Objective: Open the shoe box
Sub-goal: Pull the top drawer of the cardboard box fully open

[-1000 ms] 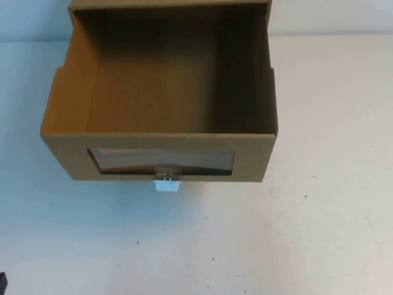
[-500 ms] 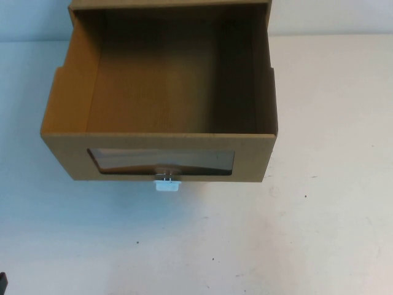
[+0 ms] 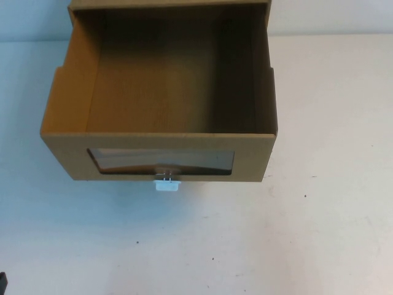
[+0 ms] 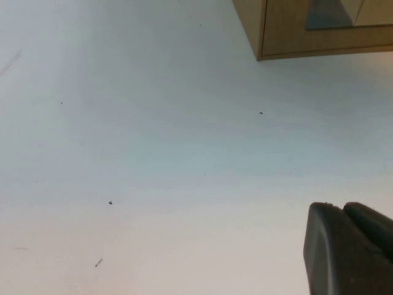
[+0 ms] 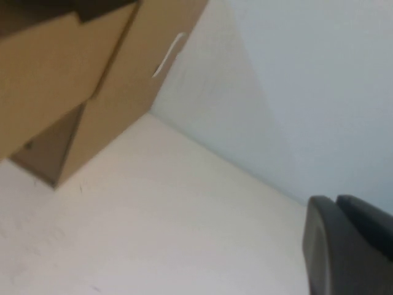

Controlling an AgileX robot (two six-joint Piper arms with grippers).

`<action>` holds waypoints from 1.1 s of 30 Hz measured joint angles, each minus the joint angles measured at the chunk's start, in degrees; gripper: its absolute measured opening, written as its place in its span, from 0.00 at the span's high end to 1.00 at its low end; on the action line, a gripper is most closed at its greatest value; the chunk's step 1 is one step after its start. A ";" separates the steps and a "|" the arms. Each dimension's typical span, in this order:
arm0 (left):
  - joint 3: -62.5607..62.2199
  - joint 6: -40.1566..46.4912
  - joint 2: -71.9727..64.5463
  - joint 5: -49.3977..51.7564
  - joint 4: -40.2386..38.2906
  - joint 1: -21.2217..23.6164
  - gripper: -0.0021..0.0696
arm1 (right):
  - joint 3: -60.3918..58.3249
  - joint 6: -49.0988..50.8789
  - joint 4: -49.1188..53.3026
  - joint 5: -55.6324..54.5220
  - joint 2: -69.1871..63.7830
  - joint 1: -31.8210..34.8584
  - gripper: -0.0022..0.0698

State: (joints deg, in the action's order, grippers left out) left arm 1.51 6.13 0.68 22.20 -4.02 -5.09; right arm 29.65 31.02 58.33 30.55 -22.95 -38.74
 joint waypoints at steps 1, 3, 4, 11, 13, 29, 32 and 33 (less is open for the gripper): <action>0.00 0.00 0.00 0.00 0.00 0.00 0.98 | 0.00 2.11 -2.46 -0.99 1.75 2.23 0.99; 0.00 0.00 0.00 0.09 0.00 0.00 0.98 | -0.13 6.30 -8.08 -1.82 5.01 6.32 0.99; 0.00 0.00 0.00 0.09 0.00 0.00 0.98 | -0.71 8.30 -11.12 -1.82 6.85 8.60 0.99; 0.00 0.00 0.00 0.09 0.00 0.00 0.98 | -12.79 12.59 -19.11 -3.54 16.18 19.30 0.99; 0.00 0.00 0.00 0.09 0.00 0.00 0.98 | -17.50 12.58 -19.39 -5.10 18.11 21.18 0.99; 0.00 0.00 0.00 0.09 0.00 0.00 0.98 | -28.02 0.69 -27.82 -22.96 21.44 24.41 0.99; 0.00 0.00 0.00 0.09 0.00 0.00 0.98 | -28.11 -18.65 -45.69 -19.66 21.45 24.81 0.99; 0.00 0.00 0.00 0.09 0.00 0.00 0.98 | -28.11 -23.36 -50.22 -18.87 21.45 25.34 0.99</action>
State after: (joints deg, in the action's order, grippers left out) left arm 1.51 6.13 0.68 22.28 -4.02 -5.09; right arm 1.53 7.66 8.11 11.69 -1.50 -13.40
